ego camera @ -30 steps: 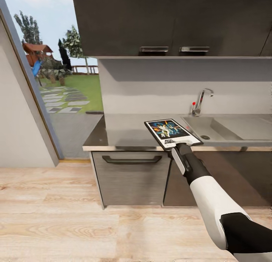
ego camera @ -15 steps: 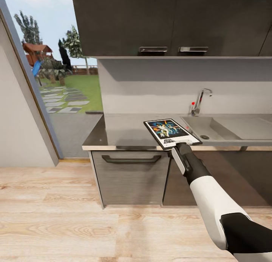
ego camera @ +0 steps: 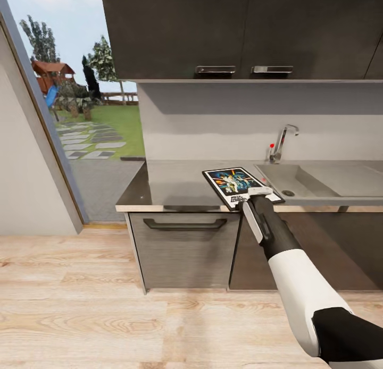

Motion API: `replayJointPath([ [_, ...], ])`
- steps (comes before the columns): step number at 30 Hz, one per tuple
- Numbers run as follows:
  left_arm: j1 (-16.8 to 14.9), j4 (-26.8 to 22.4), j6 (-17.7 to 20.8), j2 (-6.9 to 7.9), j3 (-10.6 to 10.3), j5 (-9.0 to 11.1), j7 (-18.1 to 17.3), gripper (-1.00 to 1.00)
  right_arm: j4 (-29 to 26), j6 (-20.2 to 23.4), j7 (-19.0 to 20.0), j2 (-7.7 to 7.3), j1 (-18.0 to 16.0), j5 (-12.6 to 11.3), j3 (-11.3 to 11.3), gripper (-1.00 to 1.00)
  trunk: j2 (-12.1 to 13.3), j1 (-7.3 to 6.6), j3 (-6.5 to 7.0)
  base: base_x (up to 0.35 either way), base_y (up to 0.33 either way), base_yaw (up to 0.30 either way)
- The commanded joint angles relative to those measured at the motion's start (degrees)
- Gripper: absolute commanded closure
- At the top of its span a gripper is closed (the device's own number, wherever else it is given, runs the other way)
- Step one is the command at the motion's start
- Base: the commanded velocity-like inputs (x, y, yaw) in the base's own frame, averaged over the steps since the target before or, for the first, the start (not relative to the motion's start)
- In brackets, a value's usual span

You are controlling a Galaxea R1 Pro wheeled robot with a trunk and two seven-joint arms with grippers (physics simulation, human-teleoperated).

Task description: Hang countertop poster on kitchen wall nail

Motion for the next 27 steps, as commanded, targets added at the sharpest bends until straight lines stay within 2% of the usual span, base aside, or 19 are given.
replayJointPath([
  [1, 0.02, -0.06, -0.08, -0.01, 0.05, 0.1, -0.05, -1.0, -0.28, 0.19, -0.45, 0.0, 0.18, -0.44, 0.24, -1.0, -0.03, 0.0, -0.05, 0.0, 0.0, 0.0],
  [10, 0.02, -0.06, -0.09, -0.01, 0.04, 0.1, -0.05, -1.0, -2.89, 0.25, -0.39, 0.06, 1.75, -0.53, 2.43, -1.0, -0.03, 0.0, -0.05, 0.0, 0.0, 0.0],
  [20, 0.02, -0.06, -0.09, -0.01, 0.04, 0.1, -0.05, -1.0, -7.44, 0.68, -0.19, 0.13, 3.37, -0.82, 2.97, -1.0, -0.03, 0.0, -0.05, 0.0, 0.0, 0.0],
  [27, 0.02, -0.06, -0.09, -0.01, 0.04, 0.1, -0.05, -1.0, -8.59, 0.72, -0.11, 0.15, 3.71, -0.94, 2.98, -1.0, -0.03, 0.0, -0.05, 0.0, 0.0, 0.0],
])
